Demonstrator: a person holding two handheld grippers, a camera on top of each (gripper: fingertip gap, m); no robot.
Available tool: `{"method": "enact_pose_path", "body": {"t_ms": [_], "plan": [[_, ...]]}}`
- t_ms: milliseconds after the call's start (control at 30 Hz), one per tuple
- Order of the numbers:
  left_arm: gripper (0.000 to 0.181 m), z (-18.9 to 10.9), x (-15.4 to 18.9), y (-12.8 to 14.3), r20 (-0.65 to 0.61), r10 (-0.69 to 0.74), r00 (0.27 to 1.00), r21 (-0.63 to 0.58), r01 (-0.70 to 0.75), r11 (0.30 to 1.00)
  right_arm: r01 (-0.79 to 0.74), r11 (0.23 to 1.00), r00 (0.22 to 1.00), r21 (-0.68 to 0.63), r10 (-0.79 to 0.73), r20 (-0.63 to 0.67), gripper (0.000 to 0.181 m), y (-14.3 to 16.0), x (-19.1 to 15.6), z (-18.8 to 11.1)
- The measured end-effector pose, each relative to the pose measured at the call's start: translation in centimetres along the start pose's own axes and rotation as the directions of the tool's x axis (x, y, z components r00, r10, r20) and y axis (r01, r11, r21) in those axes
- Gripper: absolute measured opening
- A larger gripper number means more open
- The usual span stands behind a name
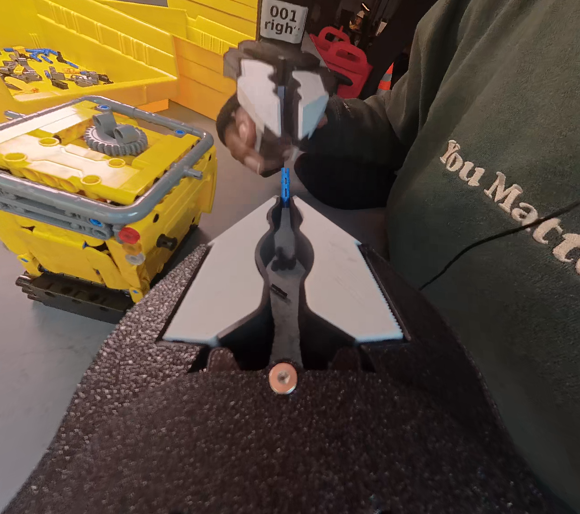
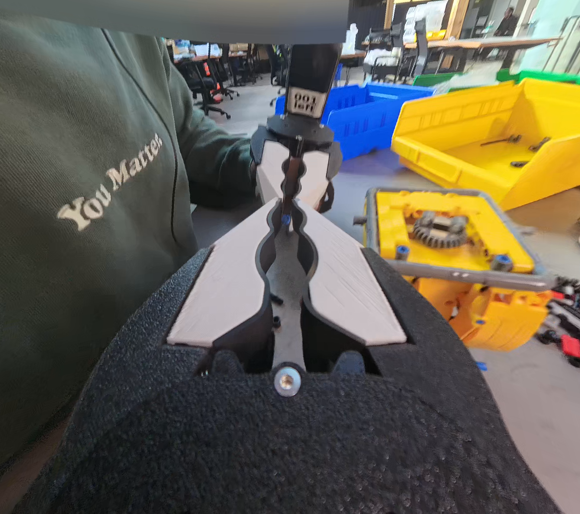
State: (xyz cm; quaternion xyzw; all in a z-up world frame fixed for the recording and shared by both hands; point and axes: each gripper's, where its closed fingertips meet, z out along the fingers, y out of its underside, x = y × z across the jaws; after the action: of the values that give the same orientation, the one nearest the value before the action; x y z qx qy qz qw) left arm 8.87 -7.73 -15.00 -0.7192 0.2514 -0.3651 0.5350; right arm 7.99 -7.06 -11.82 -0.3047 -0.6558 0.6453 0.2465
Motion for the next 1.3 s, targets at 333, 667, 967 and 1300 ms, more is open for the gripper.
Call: {"method": "enact_pose_path", "body": {"t_ms": [333,667,967,1300], "plan": [[0.003,-0.2,0.1,-0.2,0.026,0.027,0.999,0.009,-0.027,1.0,-0.039,0.999,0.656,-0.03,0.003,-0.755,0.031,-9.6,26.2,-2.8],[0.003,-0.7,-0.5,0.1,0.074,0.065,0.995,-0.019,-0.064,0.998,-0.207,0.971,0.577,0.119,0.219,-0.787,0.037,-9.4,33.8,0.8],[0.003,-0.4,-0.3,0.5,0.065,0.068,0.996,-0.039,-0.066,0.997,0.016,1.0,0.488,-0.025,-0.03,-0.872,0.015,-10.5,34.1,1.6],[0.003,-0.6,-0.6,0.5,0.072,0.062,0.995,-0.034,-0.06,0.998,0.061,0.995,0.497,-0.079,-0.1,-0.862,0.023,-9.2,32.1,-1.0]]}}
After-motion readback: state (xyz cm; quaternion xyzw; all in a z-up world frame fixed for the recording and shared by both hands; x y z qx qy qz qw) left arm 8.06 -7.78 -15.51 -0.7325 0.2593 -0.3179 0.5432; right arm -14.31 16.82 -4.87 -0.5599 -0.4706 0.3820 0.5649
